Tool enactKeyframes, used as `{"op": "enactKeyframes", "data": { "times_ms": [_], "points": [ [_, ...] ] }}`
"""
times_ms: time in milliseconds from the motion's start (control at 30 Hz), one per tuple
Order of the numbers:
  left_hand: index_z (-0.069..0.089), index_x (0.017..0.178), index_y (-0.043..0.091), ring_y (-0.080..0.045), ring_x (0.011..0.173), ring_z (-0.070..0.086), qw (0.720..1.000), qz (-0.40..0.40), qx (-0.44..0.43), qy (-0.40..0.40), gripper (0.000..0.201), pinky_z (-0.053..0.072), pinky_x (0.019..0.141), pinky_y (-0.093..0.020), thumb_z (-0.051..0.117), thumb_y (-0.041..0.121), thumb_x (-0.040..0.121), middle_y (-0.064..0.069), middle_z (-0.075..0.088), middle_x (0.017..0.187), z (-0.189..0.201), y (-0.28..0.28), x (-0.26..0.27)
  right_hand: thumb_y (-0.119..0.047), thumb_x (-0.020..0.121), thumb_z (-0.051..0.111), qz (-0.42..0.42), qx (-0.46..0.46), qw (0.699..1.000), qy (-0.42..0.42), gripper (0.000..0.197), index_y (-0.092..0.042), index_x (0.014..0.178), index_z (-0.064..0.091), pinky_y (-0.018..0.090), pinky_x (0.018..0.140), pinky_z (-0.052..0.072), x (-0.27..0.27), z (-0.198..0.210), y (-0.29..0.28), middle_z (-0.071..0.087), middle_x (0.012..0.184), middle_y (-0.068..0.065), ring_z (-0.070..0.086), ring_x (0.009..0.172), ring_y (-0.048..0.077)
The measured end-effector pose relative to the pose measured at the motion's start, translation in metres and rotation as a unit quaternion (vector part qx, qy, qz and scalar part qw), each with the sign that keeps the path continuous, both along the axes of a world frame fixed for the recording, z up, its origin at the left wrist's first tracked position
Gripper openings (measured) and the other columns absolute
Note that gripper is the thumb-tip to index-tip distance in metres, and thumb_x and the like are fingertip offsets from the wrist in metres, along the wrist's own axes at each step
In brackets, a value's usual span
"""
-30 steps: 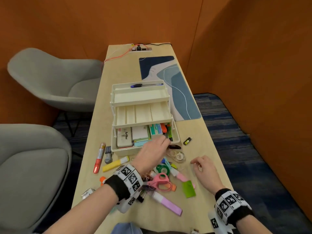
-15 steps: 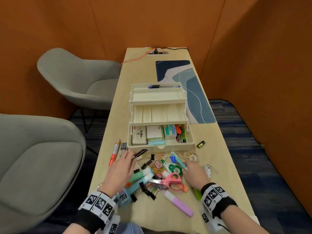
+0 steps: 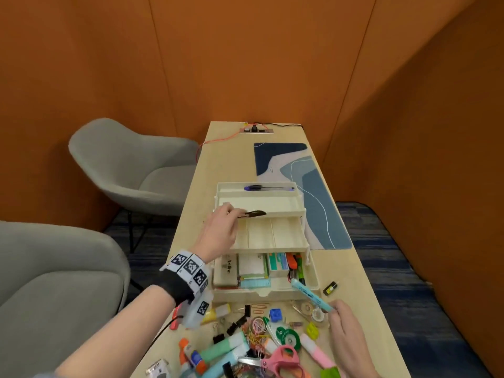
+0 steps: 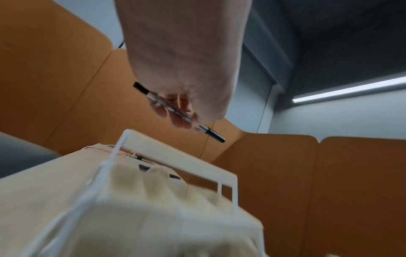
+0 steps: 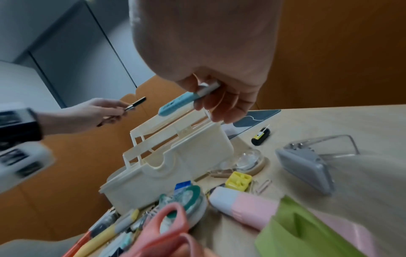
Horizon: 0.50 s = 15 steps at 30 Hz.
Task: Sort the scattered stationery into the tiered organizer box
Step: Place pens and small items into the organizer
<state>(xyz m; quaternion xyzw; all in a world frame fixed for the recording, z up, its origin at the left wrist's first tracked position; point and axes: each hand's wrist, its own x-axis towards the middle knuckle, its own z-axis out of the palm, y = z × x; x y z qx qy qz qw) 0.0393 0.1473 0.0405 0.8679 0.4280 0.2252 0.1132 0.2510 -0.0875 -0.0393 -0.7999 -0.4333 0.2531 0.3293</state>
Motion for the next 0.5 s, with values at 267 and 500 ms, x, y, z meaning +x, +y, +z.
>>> {"op": "enactKeyframes", "data": {
  "times_ms": [267, 500],
  "points": [
    [0.056, 0.121, 0.017, -0.025, 0.109, 0.055, 0.996, 0.044, -0.081, -0.009, 0.031, 0.038, 0.093, -0.036, 0.042, 0.006, 0.096, -0.005, 0.058, 0.12, 0.026, 0.116, 0.081, -0.01, 0.094, 0.047, -0.035, 0.082, 0.996, 0.026, 0.025, -0.032, 0.088, 0.055, 0.013, 0.065, 0.043, 0.019, 0.015, 0.047, 0.062, 0.076, -0.003, 0.057, 0.077, 0.001],
    [0.051, 0.115, 0.01, -0.018, 0.089, 0.057, 0.877, 0.088, -0.329, -0.338, 0.022, 0.046, 0.077, -0.028, 0.049, 0.006, 0.094, -0.009, 0.062, 0.102, 0.035, 0.153, 0.107, -0.014, 0.097, 0.042, -0.015, 0.117, 0.992, 0.054, 0.008, -0.02, 0.099, 0.045, 0.02, 0.065, 0.044, 0.046, 0.054, 0.11, 0.07, 0.077, -0.015, 0.062, 0.073, -0.003]
  ]
}}
